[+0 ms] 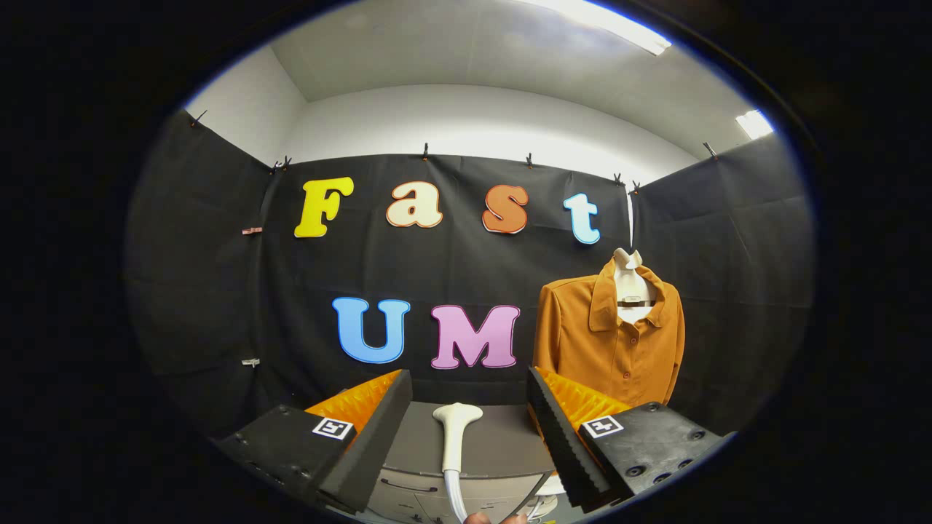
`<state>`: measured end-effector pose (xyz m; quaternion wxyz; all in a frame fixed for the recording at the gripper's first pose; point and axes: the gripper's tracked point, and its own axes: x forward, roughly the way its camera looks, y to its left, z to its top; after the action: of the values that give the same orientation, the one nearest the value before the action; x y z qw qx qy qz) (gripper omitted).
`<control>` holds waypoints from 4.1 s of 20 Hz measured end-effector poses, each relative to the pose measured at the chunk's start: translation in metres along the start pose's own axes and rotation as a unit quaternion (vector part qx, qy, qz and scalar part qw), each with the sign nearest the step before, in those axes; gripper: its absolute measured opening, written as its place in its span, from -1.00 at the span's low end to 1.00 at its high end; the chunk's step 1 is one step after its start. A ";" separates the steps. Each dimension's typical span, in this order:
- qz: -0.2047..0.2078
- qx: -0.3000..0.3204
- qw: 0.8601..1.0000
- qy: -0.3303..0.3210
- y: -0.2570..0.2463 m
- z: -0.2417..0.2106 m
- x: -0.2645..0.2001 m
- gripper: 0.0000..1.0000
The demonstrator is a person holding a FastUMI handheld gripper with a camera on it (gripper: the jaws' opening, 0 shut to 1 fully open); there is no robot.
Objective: Iron the clothes twice with a garment steamer, once on the left side and once on the right side.
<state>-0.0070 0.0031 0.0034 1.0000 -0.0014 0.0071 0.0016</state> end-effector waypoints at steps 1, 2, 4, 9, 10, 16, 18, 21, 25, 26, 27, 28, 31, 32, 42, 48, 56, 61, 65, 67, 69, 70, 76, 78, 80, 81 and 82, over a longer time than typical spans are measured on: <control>0.000 0.001 1.000 0.002 0.000 -0.001 -0.002 0.96; 0.001 0.002 1.000 0.004 0.000 -0.001 -0.002 0.96; 0.003 0.002 1.000 0.005 0.002 0.000 -0.002 0.96; 0.003 -0.004 1.000 0.014 -0.001 -0.007 -0.002 0.96; 0.002 -0.005 1.000 0.021 -0.001 -0.013 0.000 0.96; 0.002 0.007 0.999 0.053 -0.003 -0.034 0.011 0.96; 0.004 0.012 0.998 0.057 -0.001 -0.038 0.015 0.96; 0.017 0.016 0.996 0.089 0.007 -0.057 0.029 0.96; 0.035 0.030 0.979 0.197 0.015 -0.124 0.062 0.97; 0.037 0.038 0.974 0.221 0.017 -0.142 0.072 0.97; 0.037 0.043 0.968 0.245 0.018 -0.160 0.080 0.97; 0.034 0.046 0.963 0.265 0.018 -0.178 0.088 0.98; 0.028 0.036 0.948 0.314 0.015 -0.231 0.105 0.98; 0.029 0.030 0.944 0.328 0.018 -0.246 0.110 0.98; 0.004 -0.012 0.917 0.399 0.027 -0.333 0.135 0.95; -0.003 0.004 0.926 0.377 0.028 -0.343 0.143 -0.25; -0.003 0.021 0.972 0.235 0.024 -0.264 0.129 -0.44; 0.006 0.026 0.991 0.130 0.011 -0.180 0.093 -0.44; 0.006 0.021 0.998 0.064 -0.006 -0.129 0.067 -0.43; 0.006 0.022 0.999 0.022 -0.019 -0.107 0.054 -0.44; -0.001 0.027 1.000 -0.012 -0.033 -0.090 0.044 -0.44; -0.005 0.027 0.999 -0.027 -0.042 -0.084 0.040 -0.44; -0.034 0.032 0.996 -0.070 -0.107 -0.074 0.031 -0.44; -0.046 0.032 0.996 -0.072 -0.128 -0.080 0.031 -0.45; -0.058 0.031 0.995 -0.069 -0.148 -0.088 0.035 -0.45; -0.064 0.031 0.995 -0.066 -0.158 -0.094 0.038 -0.45; -0.070 0.031 0.995 -0.062 -0.168 -0.100 0.041 -0.44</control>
<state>0.0335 -0.1653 -0.0971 0.9957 0.0290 -0.0551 -0.0684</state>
